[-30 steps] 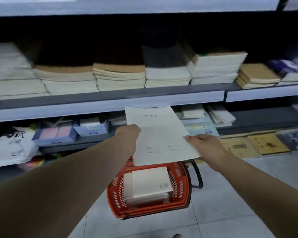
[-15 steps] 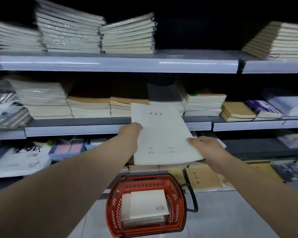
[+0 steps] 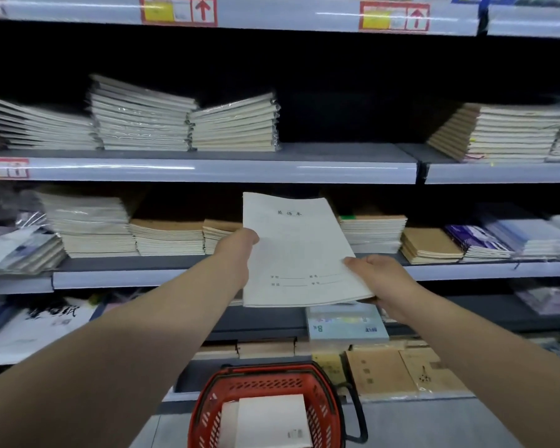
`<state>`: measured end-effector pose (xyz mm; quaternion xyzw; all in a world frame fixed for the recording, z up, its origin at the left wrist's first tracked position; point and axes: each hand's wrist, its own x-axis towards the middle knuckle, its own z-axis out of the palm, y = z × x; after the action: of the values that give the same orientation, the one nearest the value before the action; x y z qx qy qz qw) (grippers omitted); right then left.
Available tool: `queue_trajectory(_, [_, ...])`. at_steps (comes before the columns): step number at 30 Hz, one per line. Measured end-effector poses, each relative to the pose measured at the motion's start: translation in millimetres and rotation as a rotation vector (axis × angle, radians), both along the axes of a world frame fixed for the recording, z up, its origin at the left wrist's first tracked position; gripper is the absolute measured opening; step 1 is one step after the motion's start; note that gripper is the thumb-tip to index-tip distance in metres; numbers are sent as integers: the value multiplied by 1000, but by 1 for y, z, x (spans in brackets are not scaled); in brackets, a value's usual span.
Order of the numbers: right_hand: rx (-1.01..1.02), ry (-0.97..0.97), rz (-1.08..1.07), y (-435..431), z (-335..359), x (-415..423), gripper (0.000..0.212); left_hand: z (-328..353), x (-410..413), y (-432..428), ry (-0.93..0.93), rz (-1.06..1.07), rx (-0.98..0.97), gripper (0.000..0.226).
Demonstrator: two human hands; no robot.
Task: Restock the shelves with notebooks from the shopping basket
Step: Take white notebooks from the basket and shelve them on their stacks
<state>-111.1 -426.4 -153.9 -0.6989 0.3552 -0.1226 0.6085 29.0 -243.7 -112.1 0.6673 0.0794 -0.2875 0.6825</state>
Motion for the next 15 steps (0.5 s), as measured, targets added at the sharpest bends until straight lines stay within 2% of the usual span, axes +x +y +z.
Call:
queue_trajectory(8, [90, -45, 28, -16, 6, 4, 19, -6, 0, -15, 5, 41, 2, 28])
queue_trajectory(15, [114, -44, 65, -27, 3, 12, 16, -20, 6, -24, 16, 77, 16, 33])
